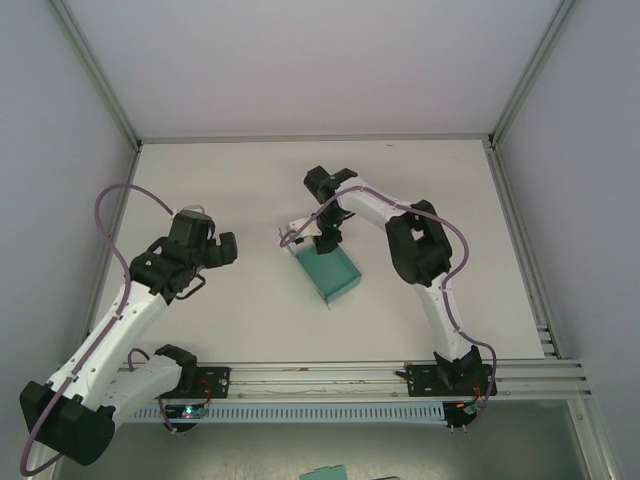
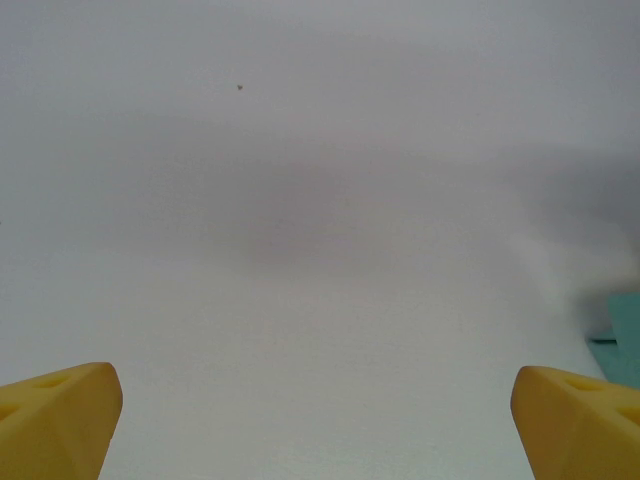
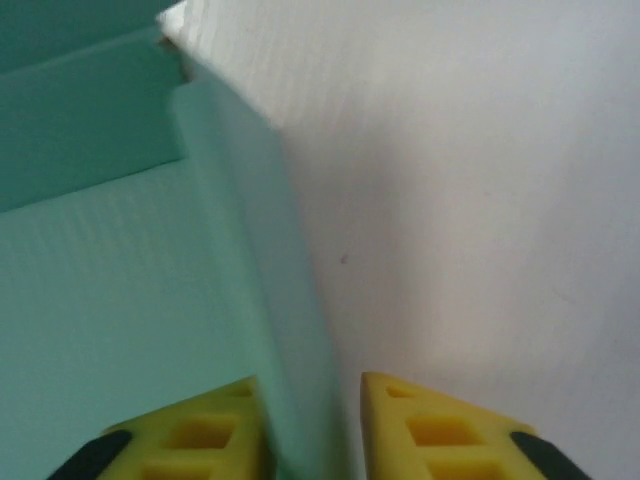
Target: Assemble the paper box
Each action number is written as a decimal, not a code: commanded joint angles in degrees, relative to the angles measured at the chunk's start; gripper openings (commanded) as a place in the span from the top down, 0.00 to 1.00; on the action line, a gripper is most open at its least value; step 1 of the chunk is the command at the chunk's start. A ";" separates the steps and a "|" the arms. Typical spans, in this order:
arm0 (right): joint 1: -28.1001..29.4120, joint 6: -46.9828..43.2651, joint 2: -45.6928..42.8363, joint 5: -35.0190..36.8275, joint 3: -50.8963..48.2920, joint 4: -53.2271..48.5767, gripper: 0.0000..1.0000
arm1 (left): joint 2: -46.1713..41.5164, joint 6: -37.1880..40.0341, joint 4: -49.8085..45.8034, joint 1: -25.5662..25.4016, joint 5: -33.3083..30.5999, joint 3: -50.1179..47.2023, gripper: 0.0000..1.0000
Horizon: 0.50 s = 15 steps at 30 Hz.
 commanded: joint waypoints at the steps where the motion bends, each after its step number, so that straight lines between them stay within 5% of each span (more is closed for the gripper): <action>1: 0.62 13.84 -6.99 0.91 -7.00 14.16 0.85 | -0.24 0.58 0.19 0.69 -3.16 3.83 0.00; 5: 0.69 35.00 -15.01 6.72 -16.75 25.09 1.00 | -0.68 -0.27 2.23 0.69 -4.74 6.00 0.00; 12: 2.80 95.11 -30.76 32.41 -39.52 36.39 0.96 | -0.07 -4.43 5.46 0.70 -2.61 7.93 0.00; 15: 4.98 116.08 -34.81 34.08 -47.95 37.26 0.95 | 1.14 -3.91 8.55 0.73 1.23 7.62 0.00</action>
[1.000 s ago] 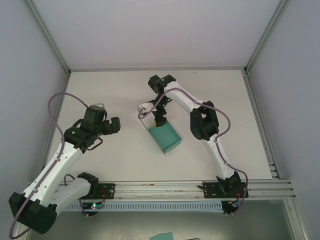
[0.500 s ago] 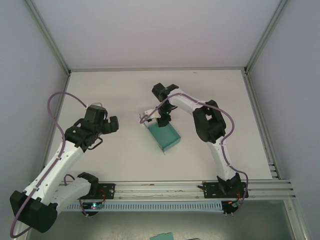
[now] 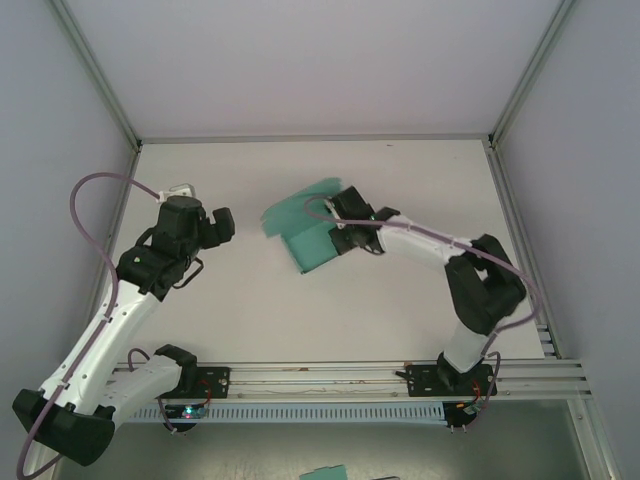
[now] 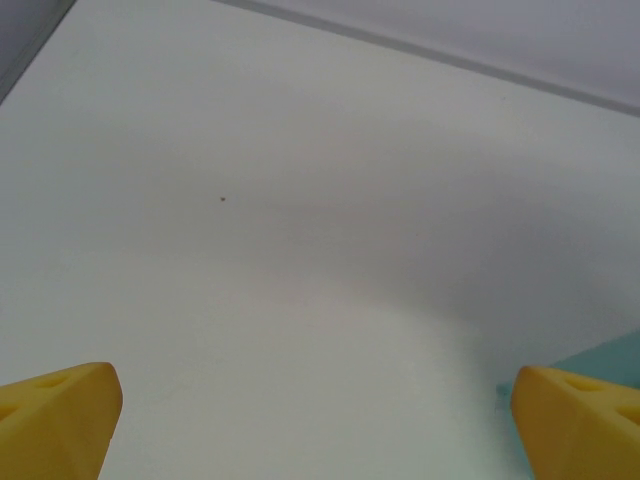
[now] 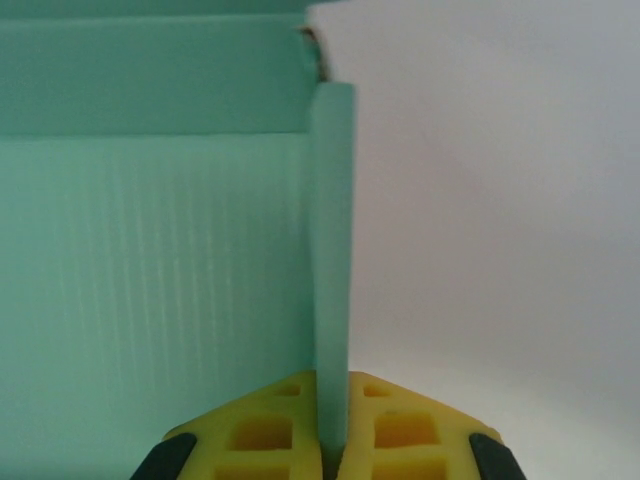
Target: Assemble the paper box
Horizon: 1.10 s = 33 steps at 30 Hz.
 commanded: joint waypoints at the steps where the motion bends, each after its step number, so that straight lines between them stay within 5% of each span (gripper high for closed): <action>1: 3.18 36.88 -2.90 8.20 -7.35 3.14 0.96 | 1.62 -0.90 5.36 0.69 4.06 1.19 0.00; 7: 11.10 53.55 -3.64 13.52 -11.79 3.34 0.93 | 6.66 3.03 9.47 0.57 14.79 1.17 0.00; 13: 11.83 51.46 -5.12 15.97 -10.13 -0.23 0.64 | 9.59 10.27 13.11 0.62 25.92 0.32 0.00; 18: 11.64 41.33 -10.90 20.80 -7.52 -3.78 0.55 | 11.72 16.79 14.13 0.59 33.96 1.30 0.00; 20: 11.55 30.64 -15.12 24.48 -7.23 -1.75 0.36 | 13.64 21.49 14.53 0.58 36.75 1.74 0.00; 22: 10.71 17.60 -19.39 27.41 -8.99 2.97 0.02 | 16.53 26.44 14.97 0.54 39.05 2.77 0.00; 23: 9.53 10.06 -21.40 26.44 -10.77 7.35 0.01 | 18.41 28.98 14.75 0.62 40.67 3.77 0.00; 25: 4.97 -3.15 -25.25 17.87 -13.70 15.02 0.01 | 23.19 33.98 13.06 0.57 44.17 7.58 0.00; 28: -6.09 -8.53 -26.81 -4.85 -11.84 16.51 0.02 | 31.26 39.51 6.87 0.57 47.68 16.27 0.00; 30: -10.99 -15.40 -25.26 -19.09 -8.39 13.20 0.02 | 36.64 46.66 -0.15 0.62 50.51 22.27 0.00; 33: -13.05 -27.73 -20.95 -28.52 -2.10 2.98 0.04 | 43.41 55.57 -8.17 0.58 51.06 29.49 0.00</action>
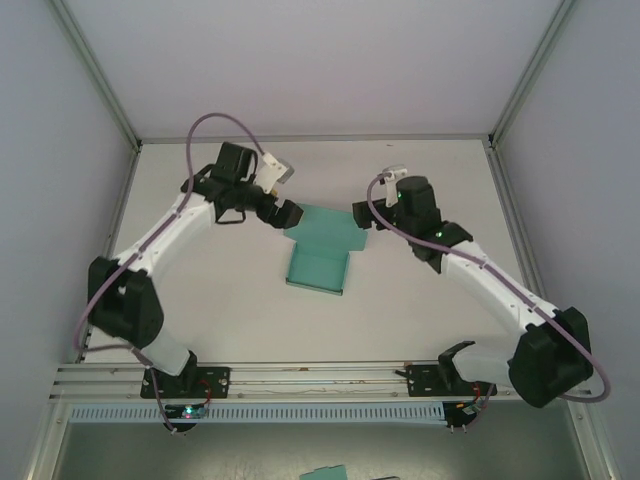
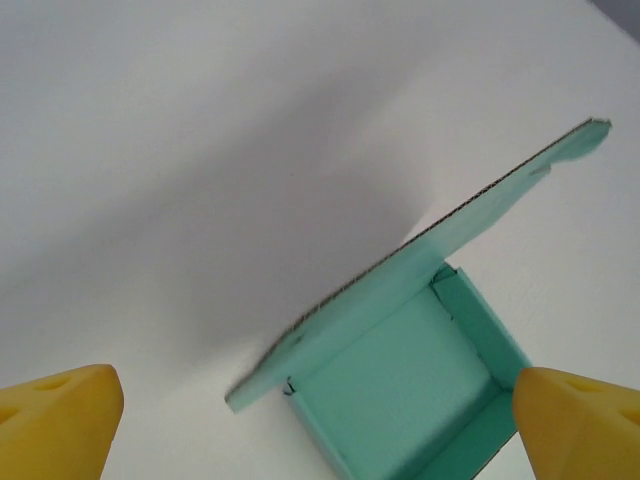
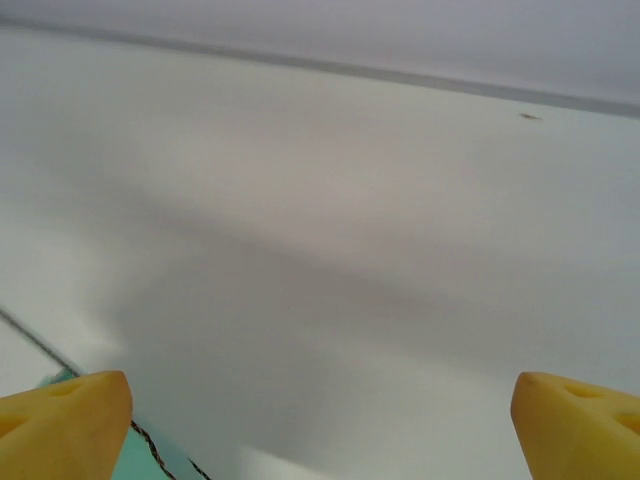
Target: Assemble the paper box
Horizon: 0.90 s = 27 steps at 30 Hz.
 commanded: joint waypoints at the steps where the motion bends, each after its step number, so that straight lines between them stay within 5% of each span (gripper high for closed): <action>1: -0.73 -21.34 4.50 -21.01 6.98 -10.97 0.05 | 5.42 16.55 -14.24 0.61 5.87 7.09 0.00; 10: -5.50 -31.13 14.14 -23.96 13.59 -21.99 0.22 | 16.33 35.37 -30.36 0.62 8.07 18.95 0.04; 14: -6.57 -34.06 19.82 -26.40 18.00 -28.24 0.34 | 18.09 36.68 -31.13 0.59 3.85 20.11 0.20; 18: -6.59 -34.76 23.48 -28.72 20.64 -31.31 0.46 | 18.45 36.39 -29.84 0.60 -0.23 20.43 0.66; 22: -6.53 -34.78 24.37 -28.67 21.40 -32.06 0.66 | 18.47 37.42 -29.96 0.38 -0.10 20.33 0.74; 24: -6.37 -34.92 23.89 -28.83 21.32 -31.95 0.72 | 18.66 38.25 -31.02 0.17 0.60 20.44 0.84; 27: -6.26 -35.41 23.03 -30.12 21.20 -32.30 0.77 | 18.42 38.78 -31.75 -0.22 0.36 19.50 0.84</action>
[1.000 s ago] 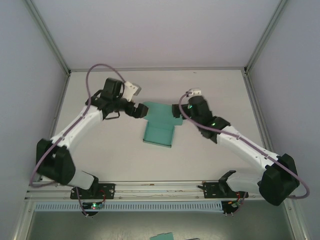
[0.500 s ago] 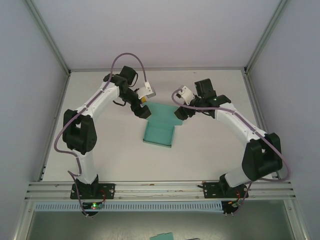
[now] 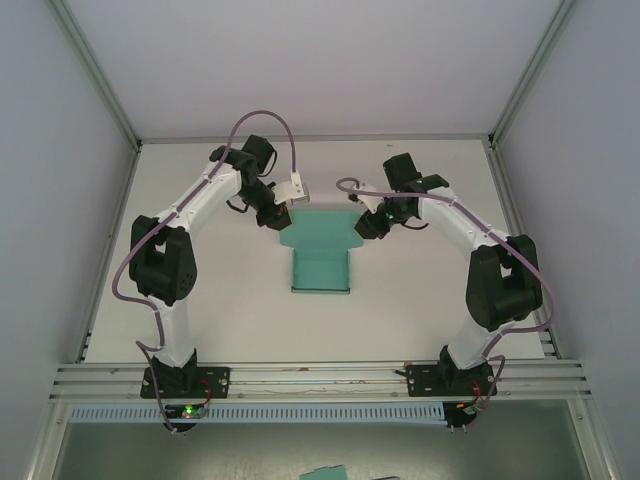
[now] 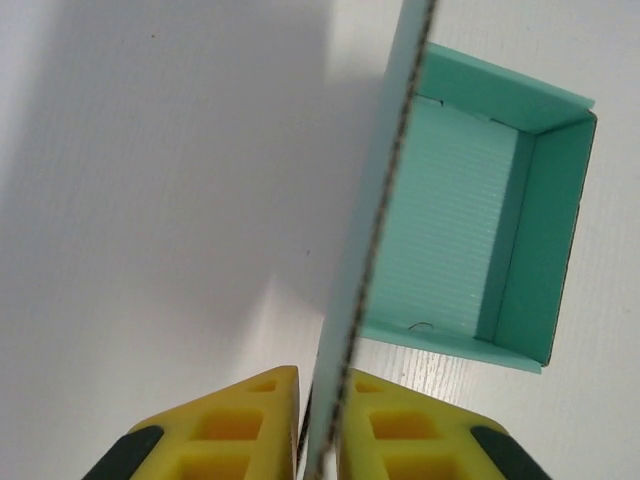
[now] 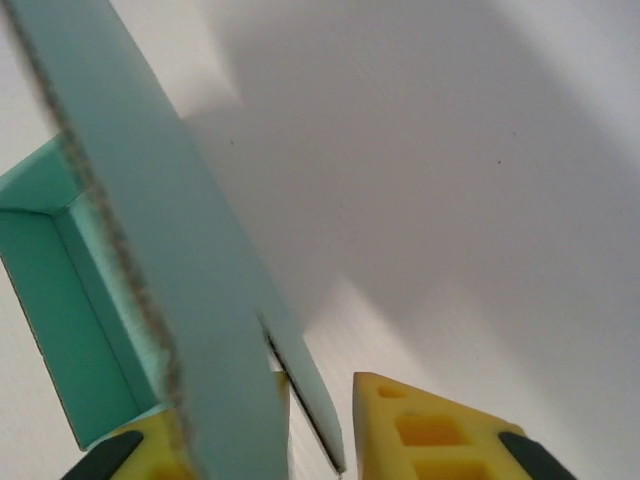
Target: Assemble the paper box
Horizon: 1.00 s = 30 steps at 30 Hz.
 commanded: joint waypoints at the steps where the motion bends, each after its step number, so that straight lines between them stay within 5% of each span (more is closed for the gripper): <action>1: 0.49 -2.30 -1.60 -3.61 1.26 -2.22 0.78 | 0.25 2.32 -3.31 -0.23 -0.44 0.39 0.84; 7: 0.87 -3.21 -2.68 -2.46 -0.03 -1.97 0.92 | -0.50 1.49 -3.07 -0.22 -1.75 -1.23 0.94; 14: 2.11 5.35 -7.73 1.55 -4.72 6.90 0.95 | -1.77 -6.54 3.55 -0.66 0.81 -3.68 1.00; 20: 7.07 32.50 -12.80 22.42 -8.82 18.54 1.00 | -8.49 -33.56 24.45 -2.91 -13.46 -9.04 1.00; 26: 14.63 55.48 -14.80 41.86 -15.12 32.26 1.00 | -11.46 -57.77 30.54 -8.40 -28.95 -9.72 1.00; 30: 17.17 67.76 -12.25 50.05 -16.82 41.28 1.00 | -11.24 -74.40 35.27 -10.82 -31.19 -13.99 1.00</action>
